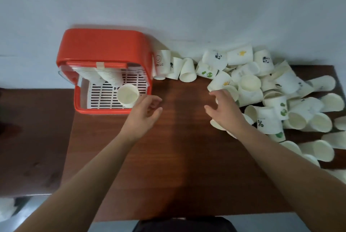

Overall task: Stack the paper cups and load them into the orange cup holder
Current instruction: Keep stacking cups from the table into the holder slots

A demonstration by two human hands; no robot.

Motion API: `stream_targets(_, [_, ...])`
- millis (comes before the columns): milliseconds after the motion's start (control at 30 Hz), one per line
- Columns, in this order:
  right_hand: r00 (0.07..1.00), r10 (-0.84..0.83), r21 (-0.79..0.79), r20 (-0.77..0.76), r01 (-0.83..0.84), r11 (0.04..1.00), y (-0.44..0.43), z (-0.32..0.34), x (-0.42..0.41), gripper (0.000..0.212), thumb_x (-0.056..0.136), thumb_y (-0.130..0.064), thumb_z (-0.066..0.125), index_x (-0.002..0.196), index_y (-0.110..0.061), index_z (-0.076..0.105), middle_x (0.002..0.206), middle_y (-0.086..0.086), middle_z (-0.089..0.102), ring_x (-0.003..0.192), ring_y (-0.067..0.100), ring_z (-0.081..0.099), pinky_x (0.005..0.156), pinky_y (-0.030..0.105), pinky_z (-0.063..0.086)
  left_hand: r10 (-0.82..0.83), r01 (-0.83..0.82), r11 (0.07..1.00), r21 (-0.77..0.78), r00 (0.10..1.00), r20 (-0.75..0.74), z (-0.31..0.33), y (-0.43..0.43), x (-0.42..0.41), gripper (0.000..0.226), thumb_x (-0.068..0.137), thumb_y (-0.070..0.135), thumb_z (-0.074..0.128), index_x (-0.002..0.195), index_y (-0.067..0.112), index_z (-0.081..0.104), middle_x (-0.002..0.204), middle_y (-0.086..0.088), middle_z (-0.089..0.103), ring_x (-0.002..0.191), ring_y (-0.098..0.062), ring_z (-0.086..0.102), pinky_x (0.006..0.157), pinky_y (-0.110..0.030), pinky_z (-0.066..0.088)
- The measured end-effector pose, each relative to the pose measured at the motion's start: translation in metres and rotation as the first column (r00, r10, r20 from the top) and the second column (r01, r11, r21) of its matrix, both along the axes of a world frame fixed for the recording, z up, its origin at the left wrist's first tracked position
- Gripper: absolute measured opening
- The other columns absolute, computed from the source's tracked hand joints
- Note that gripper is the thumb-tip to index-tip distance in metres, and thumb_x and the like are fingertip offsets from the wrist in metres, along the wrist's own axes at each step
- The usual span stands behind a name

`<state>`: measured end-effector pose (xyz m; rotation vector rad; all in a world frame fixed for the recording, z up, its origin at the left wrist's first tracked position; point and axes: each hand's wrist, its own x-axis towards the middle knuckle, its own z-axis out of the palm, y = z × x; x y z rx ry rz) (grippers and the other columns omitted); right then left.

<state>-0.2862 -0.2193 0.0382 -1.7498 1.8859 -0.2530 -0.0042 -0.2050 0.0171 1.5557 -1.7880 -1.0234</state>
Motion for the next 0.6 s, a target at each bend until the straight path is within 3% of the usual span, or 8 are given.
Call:
stream_targets(133, [0.991,-0.029,-0.060,-0.128,0.021,0.998,-0.011,0.003,-0.084,0.053,0.088,-0.024,0.071,0.135,-0.007,0.053,0.135,0.012,0.047,0.126,0.030,0.047,0.106,0.036,0.037,-0.038,0.034,0.996,0.079,0.998,0.053,0.003,-0.032,-0.096,0.028,0.092,0.024,0.068,0.119,0.021,0.062,0.112,0.007,0.057,0.101,-0.005,0.058,0.095,-0.027,0.049])
stream_targets(267, [0.976,0.021,-0.135,-0.216,-0.051,0.990,-0.027,0.001,-0.128,0.061,0.085,-0.027,0.073,0.138,-0.005,0.050,0.138,0.016,0.046,0.130,0.033,0.042,0.111,0.043,0.036,-0.203,0.176,0.968,0.178,0.968,0.148,-0.005,-0.072,-0.184,0.065,0.086,0.030,0.075,0.143,0.021,0.046,0.139,0.006,0.043,0.126,-0.006,0.044,0.103,-0.022,0.034])
stream_targets(333, [0.972,-0.006,-0.199,-0.235,-0.042,0.979,-0.034,-0.004,-0.145,0.065,0.082,-0.031,0.075,0.137,-0.005,0.051,0.137,0.016,0.047,0.129,0.035,0.042,0.111,0.046,0.037,-0.310,0.261,0.939,0.225,0.926,0.217,-0.016,-0.087,-0.219,0.086,0.080,0.033,0.081,0.152,0.020,0.035,0.152,0.000,0.034,0.140,-0.015,0.035,0.109,-0.028,0.032])
stream_targets(400, [0.974,-0.019,-0.164,-0.225,-0.019,0.986,-0.039,-0.009,-0.159,0.069,0.082,-0.035,0.075,0.139,-0.006,0.048,0.139,0.016,0.046,0.129,0.035,0.043,0.109,0.046,0.038,-0.355,0.283,0.925,0.254,0.883,0.308,-0.029,-0.094,-0.246,0.096,0.078,0.037,0.083,0.154,0.017,0.029,0.156,-0.004,0.029,0.144,-0.022,0.030,0.111,-0.037,0.034])
stream_targets(500, [0.983,0.021,-0.084,-0.184,-0.037,0.996,-0.045,-0.021,-0.169,0.076,0.084,-0.038,0.072,0.145,-0.007,0.039,0.141,0.015,0.045,0.129,0.034,0.044,0.106,0.044,0.039,-0.367,0.300,0.929,0.219,0.831,0.418,-0.047,-0.093,-0.273,0.093,0.079,0.036,0.082,0.153,0.014,0.030,0.155,-0.006,0.031,0.142,-0.028,0.031,0.109,-0.042,0.037])
stream_targets(600, [0.983,0.034,-0.133,-0.182,-0.059,0.989,-0.049,-0.029,-0.169,0.074,0.083,-0.042,0.073,0.140,-0.004,0.044,0.133,0.015,0.053,0.122,0.034,0.053,0.099,0.044,0.045,-0.307,0.261,0.951,0.165,0.859,0.410,-0.057,-0.087,-0.283,0.084,0.080,0.027,0.080,0.151,0.012,0.036,0.149,-0.008,0.039,0.138,-0.030,0.038,0.106,-0.040,0.039])
